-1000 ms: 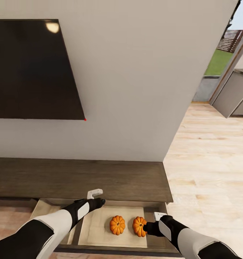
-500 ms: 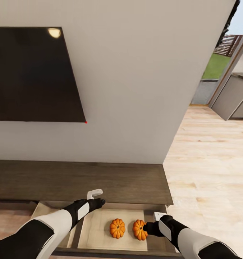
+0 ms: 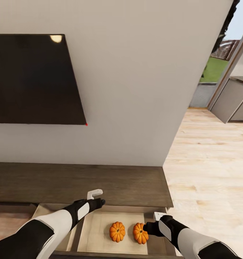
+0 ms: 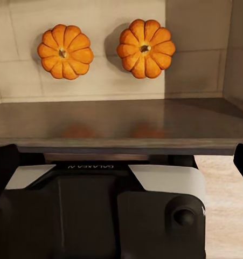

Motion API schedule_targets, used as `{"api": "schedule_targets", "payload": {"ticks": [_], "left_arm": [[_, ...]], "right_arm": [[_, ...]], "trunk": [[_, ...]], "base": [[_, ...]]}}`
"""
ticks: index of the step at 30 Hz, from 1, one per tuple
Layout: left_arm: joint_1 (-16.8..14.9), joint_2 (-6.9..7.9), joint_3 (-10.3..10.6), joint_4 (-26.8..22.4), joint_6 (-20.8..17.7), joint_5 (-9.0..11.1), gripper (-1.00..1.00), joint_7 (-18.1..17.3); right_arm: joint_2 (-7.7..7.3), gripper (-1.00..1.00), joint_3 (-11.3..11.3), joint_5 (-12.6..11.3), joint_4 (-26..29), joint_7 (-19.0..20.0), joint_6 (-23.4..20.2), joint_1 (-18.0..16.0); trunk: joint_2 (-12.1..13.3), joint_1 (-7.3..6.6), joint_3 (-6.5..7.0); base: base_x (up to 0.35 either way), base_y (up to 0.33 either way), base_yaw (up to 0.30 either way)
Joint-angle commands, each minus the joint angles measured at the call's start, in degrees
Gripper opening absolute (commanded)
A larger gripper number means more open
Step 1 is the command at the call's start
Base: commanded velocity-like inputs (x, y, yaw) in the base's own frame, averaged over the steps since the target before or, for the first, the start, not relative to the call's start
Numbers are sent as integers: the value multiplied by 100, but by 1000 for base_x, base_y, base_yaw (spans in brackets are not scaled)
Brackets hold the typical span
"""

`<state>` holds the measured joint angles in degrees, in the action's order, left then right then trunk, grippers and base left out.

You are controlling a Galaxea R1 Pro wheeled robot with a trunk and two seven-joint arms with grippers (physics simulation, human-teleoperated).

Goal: Place each of the two pumpkins and all three candles from the living room inside a cabinet in the living room (use any cabinet), then make sure every cabinet is closed, and position the cauldron so it is next to a table in the living room.

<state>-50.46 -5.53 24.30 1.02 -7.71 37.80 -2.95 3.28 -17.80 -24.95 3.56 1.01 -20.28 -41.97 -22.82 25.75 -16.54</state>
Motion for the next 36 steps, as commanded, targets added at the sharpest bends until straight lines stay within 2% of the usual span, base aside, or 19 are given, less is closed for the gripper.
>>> {"api": "schedule_targets", "payload": {"ticks": [1,29,36], "left_arm": [[-8,-1,49,10,-11,60,100,-22],[-5,-27,49,12,-9,60,100,-22],[-5,-38,49,12,-11,60,100,-22]], "right_arm": [[-2,100,-48,-36,4,9,-22,-4],[2,100,-48,-33,4,8,-20,-4],[4,100,-52,-31,4,10,-19,-4]], "trunk": [[-10,3,0],[-10,3,267],[-10,3,334]], "base": [[0,0,0],[-1,-1,0],[-134,-142,0]]}}
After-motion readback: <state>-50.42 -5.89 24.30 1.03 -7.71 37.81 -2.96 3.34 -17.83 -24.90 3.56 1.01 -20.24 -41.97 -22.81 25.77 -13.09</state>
